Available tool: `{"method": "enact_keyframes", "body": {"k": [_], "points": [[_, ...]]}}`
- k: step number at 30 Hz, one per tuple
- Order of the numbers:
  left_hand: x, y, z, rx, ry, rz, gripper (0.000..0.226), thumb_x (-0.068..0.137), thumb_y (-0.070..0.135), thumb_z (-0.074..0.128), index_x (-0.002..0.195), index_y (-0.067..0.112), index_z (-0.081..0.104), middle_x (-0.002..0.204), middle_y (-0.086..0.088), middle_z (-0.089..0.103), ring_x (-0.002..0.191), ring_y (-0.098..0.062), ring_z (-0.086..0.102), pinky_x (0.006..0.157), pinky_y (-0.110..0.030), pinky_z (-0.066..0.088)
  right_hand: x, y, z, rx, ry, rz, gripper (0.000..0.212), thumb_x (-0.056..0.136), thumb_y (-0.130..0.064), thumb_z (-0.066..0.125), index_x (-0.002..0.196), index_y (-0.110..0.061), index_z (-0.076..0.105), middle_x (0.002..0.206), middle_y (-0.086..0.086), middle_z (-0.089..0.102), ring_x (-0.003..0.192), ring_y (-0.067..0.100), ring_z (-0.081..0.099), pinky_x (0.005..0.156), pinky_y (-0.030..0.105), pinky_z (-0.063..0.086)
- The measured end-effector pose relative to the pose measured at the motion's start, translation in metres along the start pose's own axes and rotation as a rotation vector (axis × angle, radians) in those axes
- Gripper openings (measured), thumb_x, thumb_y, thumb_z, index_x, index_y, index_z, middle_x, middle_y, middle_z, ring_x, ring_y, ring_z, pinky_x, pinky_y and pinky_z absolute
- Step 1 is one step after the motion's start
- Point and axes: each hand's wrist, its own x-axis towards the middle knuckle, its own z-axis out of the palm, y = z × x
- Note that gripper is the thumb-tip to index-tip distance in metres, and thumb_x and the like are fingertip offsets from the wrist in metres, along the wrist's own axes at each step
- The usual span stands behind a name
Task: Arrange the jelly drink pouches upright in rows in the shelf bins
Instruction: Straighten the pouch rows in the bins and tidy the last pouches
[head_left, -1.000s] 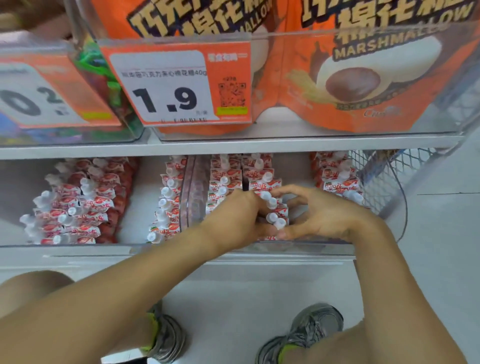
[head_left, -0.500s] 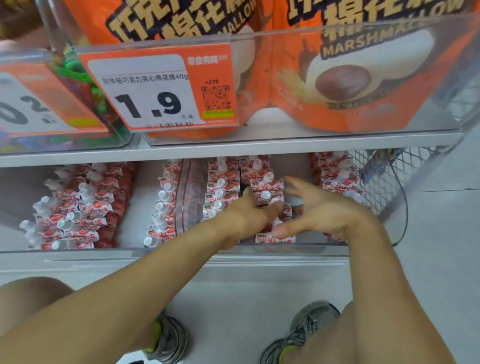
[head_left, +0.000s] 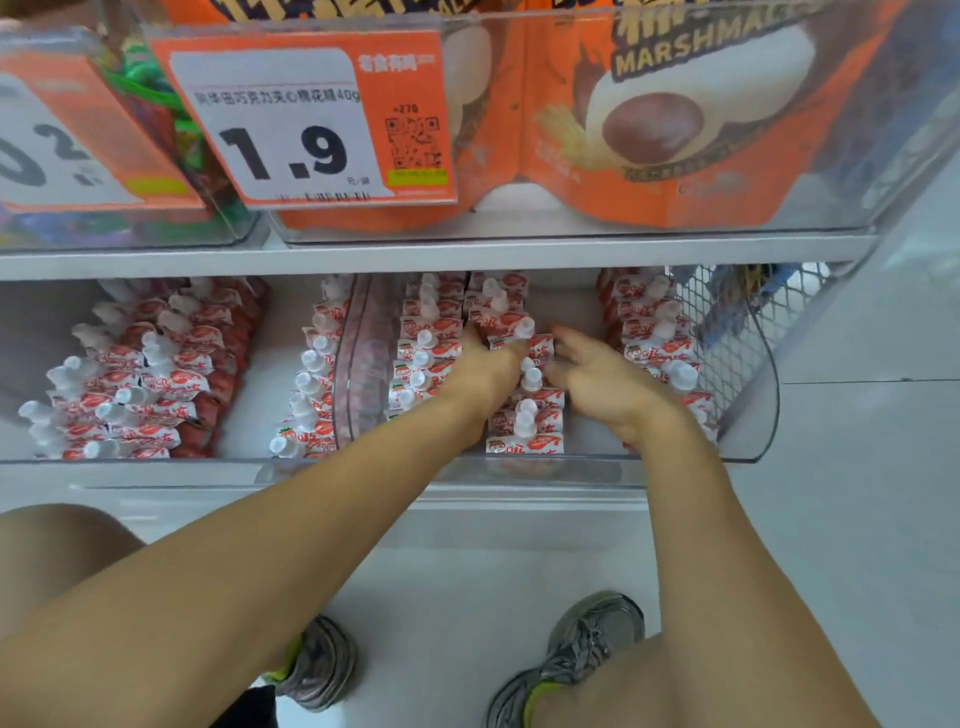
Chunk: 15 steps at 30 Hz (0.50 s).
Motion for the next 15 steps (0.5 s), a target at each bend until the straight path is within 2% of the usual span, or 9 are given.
{"method": "enact_keyframes", "body": {"k": [3, 5, 7, 8, 10, 13, 15], "points": [[0.006, -0.003, 0.001, 0.038, 0.012, 0.007, 0.078, 0.077, 0.053, 0.063, 0.142, 0.024, 0.032, 0.131, -0.005, 0.057, 0.116, -0.027, 0.056, 0.102, -0.044, 0.045, 0.005, -0.002, -0.007, -0.003, 0.014, 0.024, 0.034, 0.099, -0.008, 0.052, 0.128, -0.024, 0.055, 0.124, -0.004, 0.063, 0.115, 0.014, 0.058, 0.107, 0.038, 0.045], [0.008, -0.004, 0.001, 0.069, -0.016, -0.004, 0.071, 0.084, 0.048, 0.063, 0.142, 0.022, 0.032, 0.129, -0.003, 0.056, 0.116, -0.025, 0.053, 0.105, -0.043, 0.042, 0.011, -0.005, -0.013, 0.001, 0.038, 0.041, 0.036, 0.097, -0.027, 0.056, 0.133, -0.025, 0.055, 0.13, -0.003, 0.062, 0.116, 0.013, 0.057, 0.109, 0.041, 0.043], [0.011, -0.002, 0.001, 0.047, -0.01, -0.009, 0.064, 0.085, 0.034, 0.063, 0.14, 0.02, 0.034, 0.123, -0.004, 0.057, 0.112, -0.025, 0.054, 0.104, -0.043, 0.041, 0.019, -0.006, -0.014, 0.0, 0.092, 0.025, 0.055, 0.084, -0.051, 0.059, 0.135, -0.033, 0.052, 0.137, -0.005, 0.059, 0.123, 0.017, 0.055, 0.109, 0.045, 0.043], [0.013, 0.0, 0.002, 0.013, 0.008, -0.028, 0.063, 0.082, 0.026, 0.063, 0.138, 0.017, 0.034, 0.121, -0.007, 0.058, 0.11, -0.027, 0.055, 0.102, -0.044, 0.042, 0.022, -0.006, -0.012, 0.005, 0.111, 0.006, 0.063, 0.082, -0.054, 0.059, 0.14, -0.034, 0.046, 0.142, -0.007, 0.054, 0.127, 0.017, 0.053, 0.11, 0.045, 0.041], [0.015, 0.007, 0.005, 0.01, 0.041, -0.054, 0.065, 0.076, 0.016, 0.063, 0.135, 0.011, 0.035, 0.118, -0.011, 0.06, 0.108, -0.029, 0.057, 0.097, -0.043, 0.046, 0.024, -0.01, -0.007, 0.01, 0.124, -0.02, 0.061, 0.094, -0.042, 0.055, 0.15, -0.03, 0.034, 0.145, -0.009, 0.045, 0.132, 0.015, 0.045, 0.112, 0.039, 0.036], [0.023, 0.013, 0.006, 0.133, 0.071, -0.034, 0.051, 0.078, 0.021, 0.063, 0.125, 0.003, 0.053, 0.117, -0.011, 0.062, 0.107, -0.029, 0.059, 0.084, -0.032, 0.046, 0.029, -0.009, -0.005, -0.033, 0.139, -0.044, 0.05, 0.1, -0.031, 0.052, 0.148, -0.025, 0.039, 0.143, -0.002, 0.051, 0.131, 0.017, 0.048, 0.111, 0.036, 0.038], [0.025, 0.012, 0.006, 0.145, 0.075, -0.018, 0.044, 0.082, 0.022, 0.06, 0.122, 0.003, 0.058, 0.116, -0.012, 0.063, 0.106, -0.029, 0.06, 0.086, -0.034, 0.047, 0.032, -0.008, -0.006, -0.049, 0.138, -0.045, 0.049, 0.1, -0.028, 0.052, 0.147, -0.024, 0.041, 0.144, 0.0, 0.052, 0.13, 0.018, 0.05, 0.111, 0.038, 0.039]]}}
